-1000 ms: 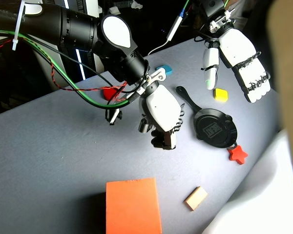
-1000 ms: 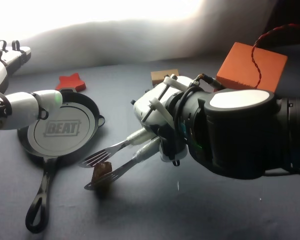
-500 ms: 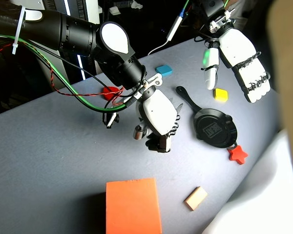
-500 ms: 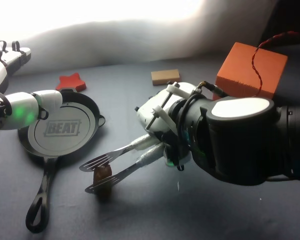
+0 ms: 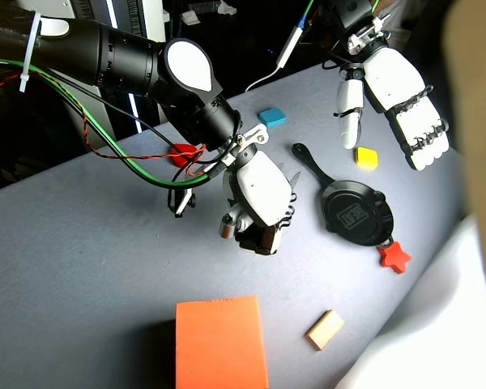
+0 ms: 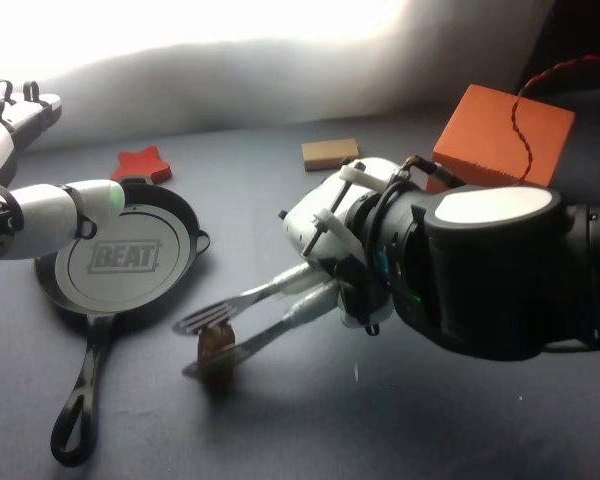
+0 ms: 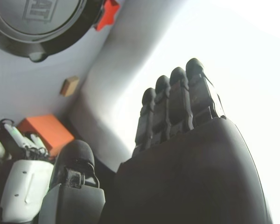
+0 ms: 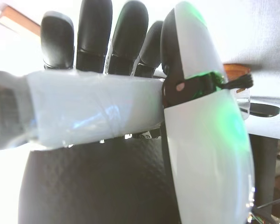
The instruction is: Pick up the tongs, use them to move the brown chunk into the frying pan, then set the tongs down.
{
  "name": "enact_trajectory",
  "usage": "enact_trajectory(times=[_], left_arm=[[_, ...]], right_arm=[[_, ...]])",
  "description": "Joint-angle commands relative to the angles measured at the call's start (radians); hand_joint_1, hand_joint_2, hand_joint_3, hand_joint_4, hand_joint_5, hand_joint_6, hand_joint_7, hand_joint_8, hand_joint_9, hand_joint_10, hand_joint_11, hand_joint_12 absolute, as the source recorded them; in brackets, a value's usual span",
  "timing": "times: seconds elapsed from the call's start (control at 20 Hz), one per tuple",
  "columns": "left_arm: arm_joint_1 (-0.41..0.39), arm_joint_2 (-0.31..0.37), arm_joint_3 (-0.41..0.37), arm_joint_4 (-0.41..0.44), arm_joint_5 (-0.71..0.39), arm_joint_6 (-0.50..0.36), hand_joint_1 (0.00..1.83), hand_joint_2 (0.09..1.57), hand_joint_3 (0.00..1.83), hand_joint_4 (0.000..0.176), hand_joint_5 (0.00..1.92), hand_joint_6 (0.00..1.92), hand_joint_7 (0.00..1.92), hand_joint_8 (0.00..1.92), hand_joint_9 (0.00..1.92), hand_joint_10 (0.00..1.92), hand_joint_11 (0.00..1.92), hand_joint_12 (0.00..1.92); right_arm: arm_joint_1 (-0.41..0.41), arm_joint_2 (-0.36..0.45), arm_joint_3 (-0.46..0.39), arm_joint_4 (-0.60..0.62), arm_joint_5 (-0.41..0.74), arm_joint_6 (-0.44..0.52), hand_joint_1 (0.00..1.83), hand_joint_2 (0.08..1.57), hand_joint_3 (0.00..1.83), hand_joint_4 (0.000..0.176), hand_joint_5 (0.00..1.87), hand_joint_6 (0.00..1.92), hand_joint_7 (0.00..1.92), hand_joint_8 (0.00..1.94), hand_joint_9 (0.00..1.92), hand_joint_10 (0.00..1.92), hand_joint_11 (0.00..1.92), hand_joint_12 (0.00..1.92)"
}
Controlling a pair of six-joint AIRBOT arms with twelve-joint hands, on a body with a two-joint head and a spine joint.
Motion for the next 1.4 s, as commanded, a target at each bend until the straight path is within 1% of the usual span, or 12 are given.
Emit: enact_trajectory(times=[0.0, 0.05, 0.1, 0.15, 0.2, 0.3, 0.35, 0.4, 0.45, 0.6, 0.75, 1.35], left_arm=[[-0.005, 0.01, 0.001, 0.055, -0.086, 0.001, 0.0, 1.25, 0.0, 0.0, 0.08, 0.0, 0.1, 0.0, 0.06, 0.0, 0.0, 0.12], [-0.004, 0.01, 0.0, 0.055, -0.087, 0.001, 0.0, 1.25, 0.0, 0.0, 0.09, 0.0, 0.11, 0.0, 0.07, 0.0, 0.0, 0.14], [-0.004, 0.01, 0.0, 0.055, -0.089, 0.001, 0.0, 1.25, 0.0, 0.0, 0.09, 0.0, 0.11, 0.0, 0.06, 0.0, 0.0, 0.12], [-0.004, 0.01, 0.0, 0.055, -0.089, 0.001, 0.0, 1.25, 0.0, 0.0, 0.08, 0.0, 0.1, 0.0, 0.06, 0.0, 0.0, 0.13], [-0.004, 0.01, 0.0, 0.055, -0.089, 0.001, 0.0, 1.25, 0.0, 0.0, 0.07, 0.0, 0.1, 0.0, 0.06, 0.0, 0.0, 0.13], [-0.004, 0.01, 0.0, 0.055, -0.089, 0.001, 0.0, 1.24, 0.0, 0.0, 0.07, 0.0, 0.09, 0.0, 0.06, 0.0, 0.0, 0.12], [-0.004, 0.01, 0.0, 0.055, -0.089, 0.001, 0.0, 1.24, 0.0, 0.0, 0.08, 0.0, 0.1, 0.0, 0.07, 0.0, 0.0, 0.14], [-0.004, 0.01, -0.001, 0.055, -0.089, 0.001, 0.0, 1.23, 0.0, 0.0, 0.07, 0.0, 0.1, 0.0, 0.07, 0.0, 0.0, 0.13], [-0.003, 0.01, -0.001, 0.055, -0.089, 0.001, 0.0, 1.24, 0.0, 0.0, 0.07, 0.0, 0.11, 0.0, 0.07, 0.0, 0.0, 0.15], [-0.003, 0.01, -0.001, 0.055, -0.09, 0.001, 0.0, 1.24, 0.0, 0.0, 0.08, 0.0, 0.11, 0.0, 0.07, 0.0, 0.0, 0.15], [-0.003, 0.01, -0.003, 0.055, -0.097, 0.001, 0.0, 1.24, 0.0, 0.0, 0.08, 0.01, 0.12, 0.0, 0.07, 0.0, 0.0, 0.16], [-0.003, 0.01, -0.006, 0.055, -0.104, 0.002, 0.0, 1.23, 0.0, 0.0, 0.08, 0.0, 0.11, 0.0, 0.07, 0.0, 0.0, 0.16]], right_arm=[[0.022, 0.008, -0.004, -0.068, 0.018, -0.013, 1.02, 1.18, 0.0, 0.021, 0.87, 1.19, 1.35, 0.55, 1.14, 1.08, 0.75, 1.76], [0.023, 0.01, -0.004, -0.067, 0.021, -0.024, 0.97, 1.2, 0.01, 0.067, 0.83, 1.27, 1.36, 0.57, 1.13, 1.13, 0.72, 1.81], [0.023, 0.01, -0.005, -0.067, 0.023, -0.047, 0.68, 1.3, 0.02, 0.0, 0.97, 1.09, 1.37, 0.79, 1.18, 1.35, 0.81, 1.9], [0.022, 0.01, -0.005, -0.064, 0.024, -0.062, 0.57, 1.34, 0.01, 0.0, 1.05, 1.07, 1.36, 1.08, 1.22, 1.54, 0.89, 1.92], [0.022, 0.01, -0.004, -0.052, 0.026, -0.084, 0.52, 1.37, 0.02, 0.0, 1.13, 1.25, 1.39, 1.36, 1.3, 1.71, 1.01, 1.92], [0.023, 0.011, -0.004, -0.017, 0.03, -0.121, 0.5, 1.43, 0.0, 0.0, 1.2, 1.57, 1.43, 1.64, 1.39, 1.89, 1.18, 1.92], [0.022, 0.011, -0.004, 0.012, 0.033, -0.153, 0.52, 1.45, 0.0, 0.086, 1.23, 1.66, 1.46, 1.69, 1.44, 1.91, 1.27, 1.92], [0.022, 0.011, -0.005, 0.024, 0.033, -0.161, 0.53, 1.46, 0.0, 0.158, 1.26, 1.73, 1.48, 1.72, 1.47, 1.92, 1.33, 1.92], [0.022, 0.012, -0.005, 0.027, 0.032, -0.162, 0.54, 1.48, 0.01, 0.172, 1.3, 1.78, 1.5, 1.74, 1.51, 1.92, 1.38, 1.92], [0.022, 0.02, -0.009, 0.029, 0.037, -0.175, 0.82, 1.46, 0.0, 0.176, 1.38, 1.92, 1.55, 1.89, 1.66, 1.92, 1.66, 1.92], [0.023, 0.044, -0.033, 0.029, 0.056, -0.181, 0.94, 1.43, 0.0, 0.176, 1.42, 1.92, 1.58, 1.94, 1.68, 1.92, 1.69, 1.92], [0.082, 0.117, -0.112, 0.028, 0.067, -0.186, 1.02, 1.4, 0.0, 0.176, 1.36, 1.92, 1.54, 1.94, 1.63, 1.92, 1.66, 1.92]])
